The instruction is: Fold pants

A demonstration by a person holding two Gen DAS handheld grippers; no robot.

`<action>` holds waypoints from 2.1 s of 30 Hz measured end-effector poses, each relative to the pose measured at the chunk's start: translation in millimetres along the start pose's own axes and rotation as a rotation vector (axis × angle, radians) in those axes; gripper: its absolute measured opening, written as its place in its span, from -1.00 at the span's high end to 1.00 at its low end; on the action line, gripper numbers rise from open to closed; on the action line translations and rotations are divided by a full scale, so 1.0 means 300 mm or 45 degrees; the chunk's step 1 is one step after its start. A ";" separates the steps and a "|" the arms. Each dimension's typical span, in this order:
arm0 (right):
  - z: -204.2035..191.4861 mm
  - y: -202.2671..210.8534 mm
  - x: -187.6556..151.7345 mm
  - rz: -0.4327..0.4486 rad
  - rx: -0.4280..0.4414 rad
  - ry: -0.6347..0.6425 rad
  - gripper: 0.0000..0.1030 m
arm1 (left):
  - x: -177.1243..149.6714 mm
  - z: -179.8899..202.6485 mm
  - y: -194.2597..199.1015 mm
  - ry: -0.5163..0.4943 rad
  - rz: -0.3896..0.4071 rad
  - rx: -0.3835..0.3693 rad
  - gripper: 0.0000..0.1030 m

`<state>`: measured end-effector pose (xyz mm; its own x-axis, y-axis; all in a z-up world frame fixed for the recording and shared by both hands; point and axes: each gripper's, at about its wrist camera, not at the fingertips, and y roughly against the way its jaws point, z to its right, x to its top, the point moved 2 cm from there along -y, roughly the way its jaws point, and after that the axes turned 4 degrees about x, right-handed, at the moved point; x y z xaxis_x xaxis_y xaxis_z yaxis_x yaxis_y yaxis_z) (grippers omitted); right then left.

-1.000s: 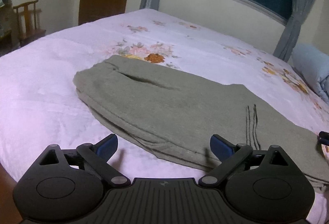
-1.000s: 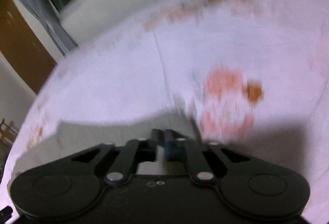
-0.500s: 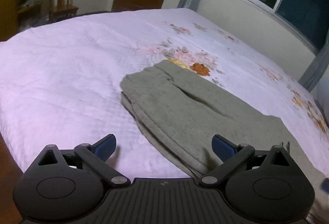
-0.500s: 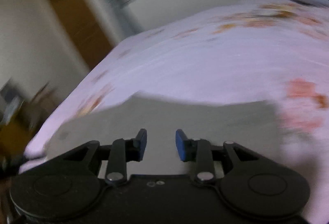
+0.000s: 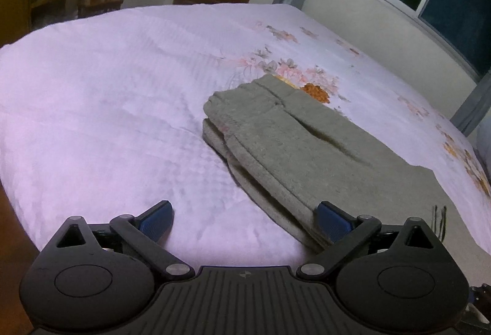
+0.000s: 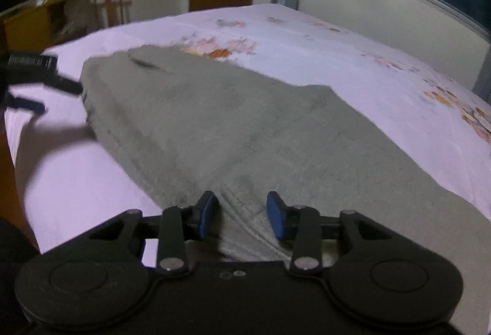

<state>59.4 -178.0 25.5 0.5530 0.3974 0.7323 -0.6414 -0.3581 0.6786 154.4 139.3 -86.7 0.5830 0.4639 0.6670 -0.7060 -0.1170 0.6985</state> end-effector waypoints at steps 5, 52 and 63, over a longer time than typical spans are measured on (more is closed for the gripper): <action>0.146 0.156 0.011 0.167 -0.042 -0.243 0.11 | 0.006 -0.012 0.001 0.008 0.008 -0.007 -0.94; 0.478 0.466 -0.285 0.422 -0.471 -1.050 -0.30 | 0.125 -0.019 -0.268 0.222 0.056 -0.442 0.40; 0.161 0.096 -0.044 0.227 -0.115 -0.688 -0.41 | 0.269 0.076 -0.065 0.004 0.138 -0.557 0.40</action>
<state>59.4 -234.5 38.0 0.6104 -0.1588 0.7760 -0.7791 -0.2970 0.5520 224.4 159.1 -40.6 0.4957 0.4724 0.7288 -0.8668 0.2171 0.4489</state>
